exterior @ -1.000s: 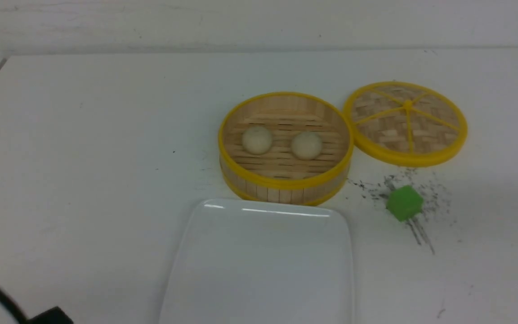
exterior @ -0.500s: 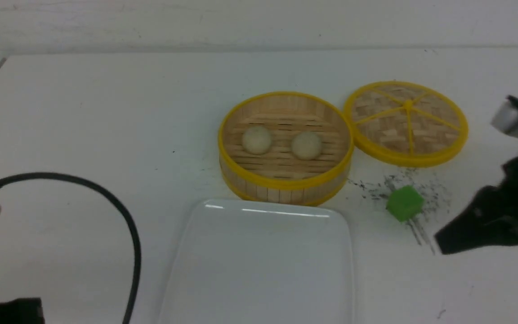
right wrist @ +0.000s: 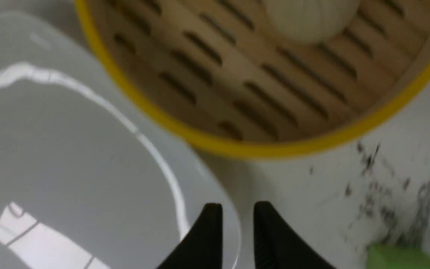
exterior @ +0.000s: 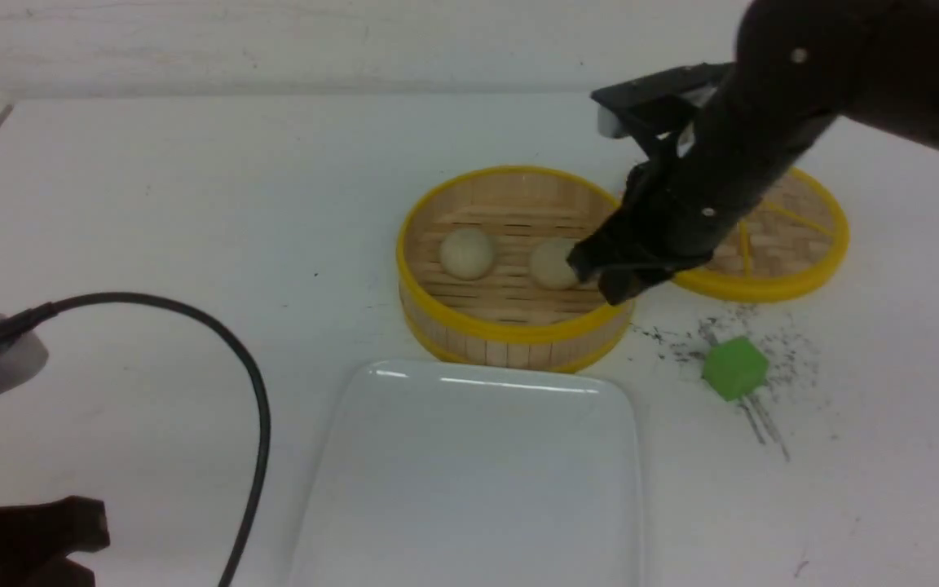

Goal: Put the steamed buns into the plate on the white tablecloth.
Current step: 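Reach toward a bun in the bamboo steamer with the right gripper, then move the steamed bun from the bamboo steamer onto the white plate with the right gripper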

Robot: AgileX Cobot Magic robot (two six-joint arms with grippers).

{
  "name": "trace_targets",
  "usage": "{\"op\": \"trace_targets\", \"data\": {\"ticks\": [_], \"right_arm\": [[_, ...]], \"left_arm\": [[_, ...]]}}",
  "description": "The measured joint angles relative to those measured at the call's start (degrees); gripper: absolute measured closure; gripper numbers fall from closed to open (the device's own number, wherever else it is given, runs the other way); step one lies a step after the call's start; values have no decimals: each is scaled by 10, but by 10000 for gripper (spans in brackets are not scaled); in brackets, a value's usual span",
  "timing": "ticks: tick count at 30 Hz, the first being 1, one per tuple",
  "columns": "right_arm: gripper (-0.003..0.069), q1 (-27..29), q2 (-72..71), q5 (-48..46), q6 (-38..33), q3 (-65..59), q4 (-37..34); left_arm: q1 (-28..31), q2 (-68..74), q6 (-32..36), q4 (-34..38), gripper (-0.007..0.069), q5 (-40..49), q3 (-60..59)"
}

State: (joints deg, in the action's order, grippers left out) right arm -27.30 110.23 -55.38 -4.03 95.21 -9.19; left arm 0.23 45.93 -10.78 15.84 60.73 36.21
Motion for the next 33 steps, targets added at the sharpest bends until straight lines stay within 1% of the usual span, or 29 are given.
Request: {"op": "trace_targets", "data": {"ticks": [1, 2, 4, 5, 6, 7, 8, 9, 11, 15, 17, 18, 23, 25, 27, 31, 33], "right_arm": [[470, 0, 0, 0, 1, 5, 1], [417, 0, 34, 6, 1, 37, 11], [335, 0, 70, 23, 2, 78, 27], [328, 0, 77, 25, 2, 81, 28], [279, 0, 99, 45, 3, 100, 41], [254, 0, 111, 60, 3, 107, 50], [250, 0, 111, 63, 3, 108, 51], [218, 0, 130, 94, 3, 111, 59], [202, 0, 145, 123, 5, 113, 63], [205, 0, 165, 153, 18, 113, 63], [262, 1, 174, 158, 22, 113, 63], [305, 1, 175, 158, 24, 113, 63], [610, 1, 156, 137, 29, 114, 60], [636, 1, 135, 116, 31, 114, 56], [635, 0, 100, 74, 33, 114, 51], [635, 0, -7, -67, 34, 113, 26], [635, -1, -57, -111, 40, 100, 5]], "left_arm": [[0, 0, 0, 0, 604, 0, 0], [0, 0, 0, -1, 603, 0, 0], [0, 0, 0, -1, 598, 1, 0], [0, 0, 0, -1, 597, 1, 0], [0, 0, 0, -1, 590, 2, 0], [0, 0, 0, -1, 587, 2, 0], [0, 0, 1, -1, 586, 2, 0], [0, 0, 0, -1, 579, 3, 0], [0, 0, 2, -1, 572, 3, 0], [0, 0, 2, -1, 568, 6, 0], [0, 0, 2, -1, 562, 6, 0], [0, 0, 2, -1, 560, 6, 0], [0, 0, 2, -1, 554, 29, 0], [0, 0, 2, -1, 552, 34, 0], [0, 0, 2, -1, 552, 35, 0], [0, 0, 2, -1, 548, 34, 0], [0, 0, 2, 0, 545, 33, 0]]}}
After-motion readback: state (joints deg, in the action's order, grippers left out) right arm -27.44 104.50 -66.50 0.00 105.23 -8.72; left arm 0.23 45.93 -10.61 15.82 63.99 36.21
